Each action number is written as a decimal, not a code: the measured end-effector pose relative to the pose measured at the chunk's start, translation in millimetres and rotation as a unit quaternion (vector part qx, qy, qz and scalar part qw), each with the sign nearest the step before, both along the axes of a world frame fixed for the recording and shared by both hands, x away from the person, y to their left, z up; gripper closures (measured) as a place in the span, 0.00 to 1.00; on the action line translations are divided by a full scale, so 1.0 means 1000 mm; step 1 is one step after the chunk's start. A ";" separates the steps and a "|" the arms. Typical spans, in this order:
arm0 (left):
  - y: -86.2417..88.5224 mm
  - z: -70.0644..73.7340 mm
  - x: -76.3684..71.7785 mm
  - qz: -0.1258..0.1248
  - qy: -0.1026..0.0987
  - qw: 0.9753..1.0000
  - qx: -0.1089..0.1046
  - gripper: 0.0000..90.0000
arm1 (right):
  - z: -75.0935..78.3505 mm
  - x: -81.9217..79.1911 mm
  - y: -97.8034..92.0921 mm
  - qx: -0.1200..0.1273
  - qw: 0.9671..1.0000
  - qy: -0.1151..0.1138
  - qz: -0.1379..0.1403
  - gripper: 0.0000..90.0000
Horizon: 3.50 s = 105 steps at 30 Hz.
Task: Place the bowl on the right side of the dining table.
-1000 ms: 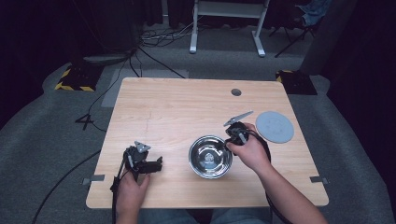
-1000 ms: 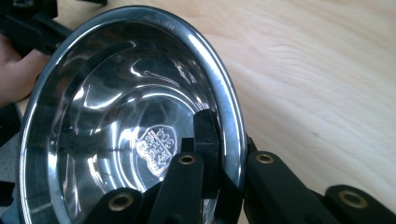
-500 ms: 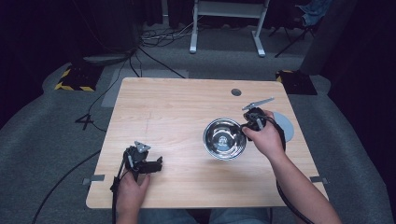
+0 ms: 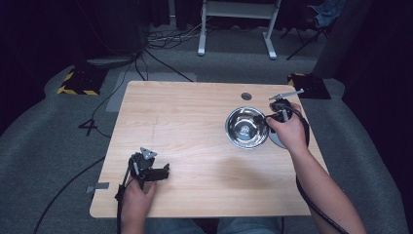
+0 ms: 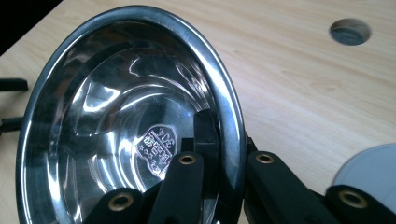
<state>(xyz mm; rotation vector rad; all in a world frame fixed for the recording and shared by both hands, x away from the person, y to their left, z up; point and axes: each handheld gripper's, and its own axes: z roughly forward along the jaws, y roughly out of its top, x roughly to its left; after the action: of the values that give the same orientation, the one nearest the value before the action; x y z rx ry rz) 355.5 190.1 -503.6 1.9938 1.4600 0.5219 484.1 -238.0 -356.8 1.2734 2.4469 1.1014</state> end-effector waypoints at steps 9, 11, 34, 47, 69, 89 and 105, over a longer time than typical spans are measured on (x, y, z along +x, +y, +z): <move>0.000 0.000 0.000 0.000 0.000 1.000 0.000 0.09 | 0.008 0.019 -0.026 0.009 0.999 -0.004 -0.044 0.97; 0.000 0.000 0.000 0.000 0.000 1.000 0.000 0.09 | 0.008 0.024 -0.031 0.007 0.999 -0.006 -0.048 0.97; 0.000 0.000 0.000 0.000 0.000 1.000 0.000 0.09 | 0.011 0.052 -0.092 0.014 0.991 -0.011 -0.134 0.97; 0.000 0.000 0.000 0.000 0.000 1.000 0.000 0.09 | 0.003 0.059 -0.134 0.023 0.981 0.000 -0.194 0.97; 0.000 0.000 0.000 0.000 0.000 1.000 0.000 0.09 | -0.040 0.060 -0.184 0.049 0.959 0.057 -0.273 0.97; 0.000 0.000 0.000 0.000 0.000 1.000 0.000 0.09 | -0.085 0.059 -0.181 0.046 0.953 0.101 -0.283 0.97; 0.000 0.000 0.000 0.000 0.000 1.000 0.000 0.09 | -0.101 0.059 -0.184 0.047 0.948 0.117 -0.293 0.97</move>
<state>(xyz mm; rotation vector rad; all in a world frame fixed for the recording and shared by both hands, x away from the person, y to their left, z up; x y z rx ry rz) 355.5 190.2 -503.6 1.9938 1.4598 0.5220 542.9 -422.3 -458.2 2.0800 1.9374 0.9423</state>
